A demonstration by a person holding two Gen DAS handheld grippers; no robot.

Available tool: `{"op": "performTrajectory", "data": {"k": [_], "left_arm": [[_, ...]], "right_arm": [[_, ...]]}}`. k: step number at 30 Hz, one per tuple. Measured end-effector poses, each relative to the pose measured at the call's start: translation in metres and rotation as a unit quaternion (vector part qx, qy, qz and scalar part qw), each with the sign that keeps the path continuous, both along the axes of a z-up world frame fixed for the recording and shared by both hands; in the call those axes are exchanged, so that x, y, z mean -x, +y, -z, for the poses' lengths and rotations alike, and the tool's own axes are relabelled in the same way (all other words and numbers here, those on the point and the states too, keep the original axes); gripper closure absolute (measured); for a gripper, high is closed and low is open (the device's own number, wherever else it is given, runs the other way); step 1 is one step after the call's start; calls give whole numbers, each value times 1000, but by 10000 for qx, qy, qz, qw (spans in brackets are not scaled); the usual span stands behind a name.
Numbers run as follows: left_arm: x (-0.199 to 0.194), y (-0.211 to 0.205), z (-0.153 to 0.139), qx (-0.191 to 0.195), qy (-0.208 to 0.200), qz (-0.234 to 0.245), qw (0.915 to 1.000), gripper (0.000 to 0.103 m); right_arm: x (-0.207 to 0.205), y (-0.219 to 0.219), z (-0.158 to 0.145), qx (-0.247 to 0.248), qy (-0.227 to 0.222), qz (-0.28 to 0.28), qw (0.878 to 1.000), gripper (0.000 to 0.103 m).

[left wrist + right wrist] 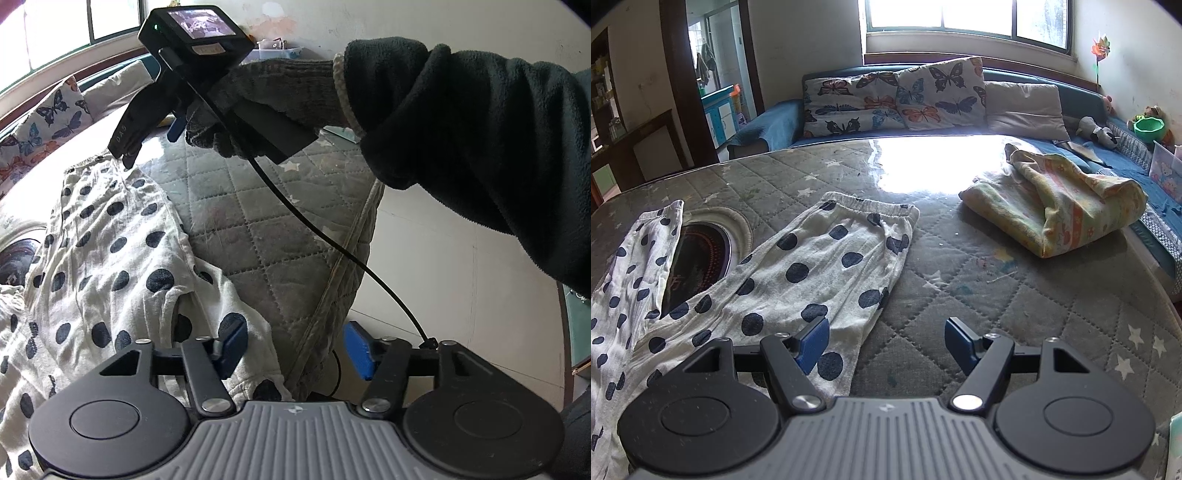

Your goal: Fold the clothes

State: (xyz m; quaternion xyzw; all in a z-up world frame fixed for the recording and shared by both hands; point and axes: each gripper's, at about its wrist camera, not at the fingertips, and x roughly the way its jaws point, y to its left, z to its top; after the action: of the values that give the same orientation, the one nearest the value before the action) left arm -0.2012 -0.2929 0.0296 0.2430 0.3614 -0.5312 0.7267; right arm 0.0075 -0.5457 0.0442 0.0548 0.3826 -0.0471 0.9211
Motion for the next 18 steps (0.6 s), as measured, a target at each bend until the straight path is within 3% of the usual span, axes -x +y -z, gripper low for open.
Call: {"op": "performTrajectory", "data": {"k": [6,10,18], "left_arm": [[-5,-2,4,-38,139,-15,9999,59],[-8,-3,6,-63,232,-26,9997,71],[-16,0,8,40,410,-21,9992,77]], "right_arm": [[-7,-3,1,-43,-4,6,10000,33],[-16,-7,2,-147,13,18,9999,41],[-49,-18,9,-278,63,218,9994,52]]}}
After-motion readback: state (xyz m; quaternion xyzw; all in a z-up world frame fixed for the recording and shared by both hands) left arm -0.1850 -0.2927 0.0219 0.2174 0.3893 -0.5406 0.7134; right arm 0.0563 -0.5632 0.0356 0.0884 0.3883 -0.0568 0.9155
